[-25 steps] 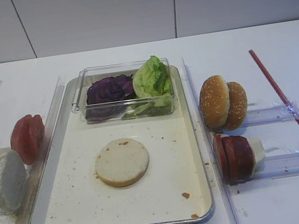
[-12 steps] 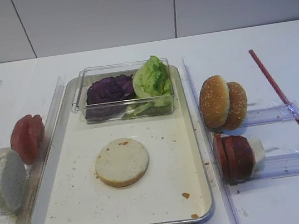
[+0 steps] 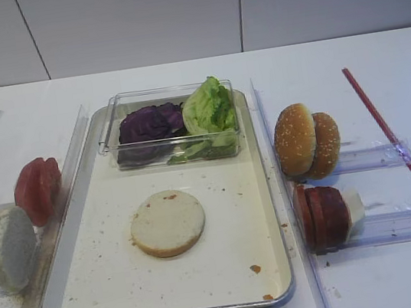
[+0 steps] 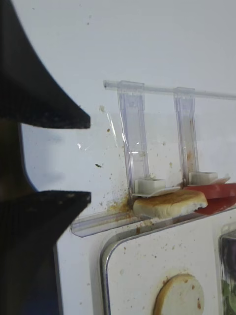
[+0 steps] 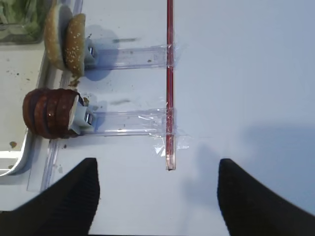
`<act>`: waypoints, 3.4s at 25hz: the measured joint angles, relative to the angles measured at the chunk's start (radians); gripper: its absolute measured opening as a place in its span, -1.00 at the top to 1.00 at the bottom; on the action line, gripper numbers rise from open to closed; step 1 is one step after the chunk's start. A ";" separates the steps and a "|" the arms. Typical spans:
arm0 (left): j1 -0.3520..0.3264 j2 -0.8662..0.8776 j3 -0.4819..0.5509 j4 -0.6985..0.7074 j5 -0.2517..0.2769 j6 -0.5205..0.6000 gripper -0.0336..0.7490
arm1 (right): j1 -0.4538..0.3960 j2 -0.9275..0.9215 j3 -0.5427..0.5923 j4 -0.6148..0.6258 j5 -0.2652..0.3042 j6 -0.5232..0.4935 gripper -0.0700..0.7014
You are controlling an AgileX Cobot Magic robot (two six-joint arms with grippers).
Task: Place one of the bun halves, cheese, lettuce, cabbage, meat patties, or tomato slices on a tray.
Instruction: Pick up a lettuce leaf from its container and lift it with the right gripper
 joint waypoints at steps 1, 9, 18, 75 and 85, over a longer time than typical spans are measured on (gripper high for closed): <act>0.000 0.000 0.000 0.000 0.000 0.000 0.18 | 0.000 0.032 -0.023 0.000 -0.001 -0.002 -0.53; 0.000 0.000 0.000 0.000 0.000 0.000 0.18 | 0.000 0.322 -0.254 0.002 0.036 -0.016 -0.53; 0.000 0.000 0.000 0.000 0.000 0.000 0.18 | 0.000 0.655 -0.573 0.022 0.100 -0.016 -0.53; 0.000 0.000 0.000 0.000 0.000 0.000 0.18 | 0.578 1.833 -1.469 -0.115 0.090 0.311 -0.68; 0.000 0.000 0.000 0.000 0.000 0.000 0.18 | 0.578 1.863 -1.469 -0.081 0.083 0.311 -0.69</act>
